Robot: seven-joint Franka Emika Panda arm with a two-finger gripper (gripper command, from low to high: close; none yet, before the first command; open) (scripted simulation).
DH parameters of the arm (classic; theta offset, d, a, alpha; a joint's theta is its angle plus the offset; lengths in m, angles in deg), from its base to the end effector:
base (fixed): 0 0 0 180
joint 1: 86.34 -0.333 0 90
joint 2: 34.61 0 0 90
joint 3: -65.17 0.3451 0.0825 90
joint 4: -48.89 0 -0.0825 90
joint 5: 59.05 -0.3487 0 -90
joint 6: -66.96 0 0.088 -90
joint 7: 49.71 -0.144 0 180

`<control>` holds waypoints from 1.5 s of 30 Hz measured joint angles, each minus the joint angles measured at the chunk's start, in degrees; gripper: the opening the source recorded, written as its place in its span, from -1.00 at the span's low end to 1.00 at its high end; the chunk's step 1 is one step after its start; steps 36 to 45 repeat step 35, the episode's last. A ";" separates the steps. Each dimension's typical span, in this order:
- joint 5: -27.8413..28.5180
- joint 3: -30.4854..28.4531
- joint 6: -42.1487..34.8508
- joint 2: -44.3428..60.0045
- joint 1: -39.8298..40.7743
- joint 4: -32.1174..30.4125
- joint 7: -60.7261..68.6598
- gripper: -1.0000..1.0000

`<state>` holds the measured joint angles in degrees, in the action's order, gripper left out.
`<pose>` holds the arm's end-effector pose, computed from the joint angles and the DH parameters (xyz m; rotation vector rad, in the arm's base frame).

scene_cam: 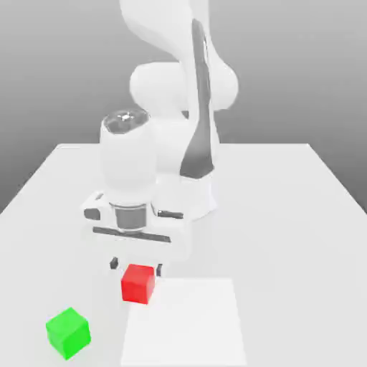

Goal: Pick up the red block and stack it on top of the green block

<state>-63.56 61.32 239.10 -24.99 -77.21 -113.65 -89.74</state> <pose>0.3455 -0.0865 0.1814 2.7550 -1.5091 0.0009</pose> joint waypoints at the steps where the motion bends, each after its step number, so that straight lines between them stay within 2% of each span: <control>1: -0.57 0.83 1.43 1.67 0.69 0.23 0.42 -1.00; 8: -0.35 1.10 1.62 1.90 1.02 0.26 0.23 -1.00; 15: 4.87 -0.65 -9.51 -11.13 0.69 -1.59 -3.51 -1.00; 27: 2.35 -3.83 -23.07 -2.19 6.12 20.77 2.97 -1.00; 31: 0.36 -2.94 -17.71 5.14 7.09 22.71 4.75 -1.00; 32: -0.08 -2.61 -16.15 6.85 7.37 22.84 5.07 1.00; 45: -0.08 -2.60 -16.15 6.85 7.37 22.84 5.07 1.00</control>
